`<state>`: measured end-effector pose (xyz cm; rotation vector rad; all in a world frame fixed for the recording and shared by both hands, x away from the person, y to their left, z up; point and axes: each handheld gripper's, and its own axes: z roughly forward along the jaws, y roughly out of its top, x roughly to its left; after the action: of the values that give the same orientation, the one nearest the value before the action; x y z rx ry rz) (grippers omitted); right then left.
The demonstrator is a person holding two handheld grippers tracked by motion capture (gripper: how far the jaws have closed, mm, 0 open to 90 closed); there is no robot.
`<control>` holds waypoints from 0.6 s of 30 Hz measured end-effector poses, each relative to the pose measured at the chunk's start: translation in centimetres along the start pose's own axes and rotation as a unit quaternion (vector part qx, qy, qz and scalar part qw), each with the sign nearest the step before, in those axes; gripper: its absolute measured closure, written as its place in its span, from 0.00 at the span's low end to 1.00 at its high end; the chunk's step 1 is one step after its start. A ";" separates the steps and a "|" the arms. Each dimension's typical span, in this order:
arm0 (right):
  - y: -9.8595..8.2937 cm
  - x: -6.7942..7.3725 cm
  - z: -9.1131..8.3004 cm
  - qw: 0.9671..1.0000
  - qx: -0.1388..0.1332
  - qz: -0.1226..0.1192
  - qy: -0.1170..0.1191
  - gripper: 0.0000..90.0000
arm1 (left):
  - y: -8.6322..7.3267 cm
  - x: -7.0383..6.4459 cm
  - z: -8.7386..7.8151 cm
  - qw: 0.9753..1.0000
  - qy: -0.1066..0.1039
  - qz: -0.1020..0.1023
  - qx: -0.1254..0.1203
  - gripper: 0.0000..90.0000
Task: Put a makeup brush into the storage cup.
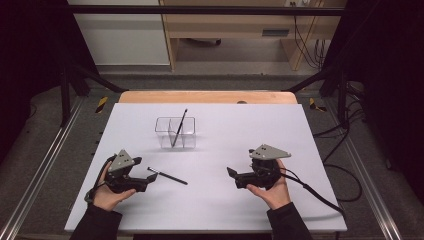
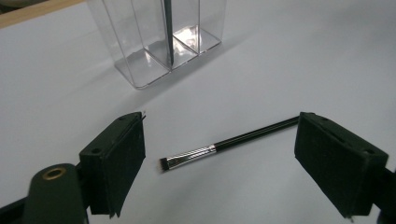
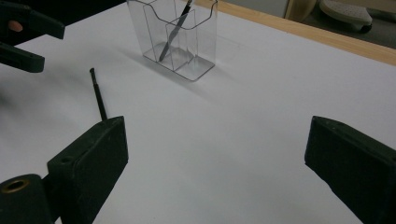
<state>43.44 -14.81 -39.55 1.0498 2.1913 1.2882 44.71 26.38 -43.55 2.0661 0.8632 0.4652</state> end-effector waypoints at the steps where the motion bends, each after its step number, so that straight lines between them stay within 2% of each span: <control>1: 0.0 0.0 0.0 1.000 0.000 -0.001 0.000 0.07 | 0.1 0.0 0.1 1.000 -0.002 0.007 0.004 0.18; 5: -0.1 0.0 -0.2 1.000 0.001 -0.006 -0.001 0.07 | 0.4 0.0 0.8 0.999 -0.021 0.020 0.019 0.19; 8: -0.1 0.0 -0.3 1.000 0.001 -0.008 -0.004 0.07 | 0.7 0.0 1.5 0.998 -0.026 0.036 0.037 0.20; 15: -0.5 -0.2 -0.4 1.000 0.000 -0.006 -0.005 0.07 | 1.0 -0.4 3.8 0.994 -0.041 0.069 0.078 0.25; 18: -0.8 -0.3 -0.3 1.000 0.005 -0.003 -0.007 0.07 | 1.0 -0.5 4.6 0.992 -0.049 0.073 0.090 0.28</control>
<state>43.10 -15.45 -40.08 1.0526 2.1910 1.2658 47.49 23.04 -45.52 2.3090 0.7203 0.3714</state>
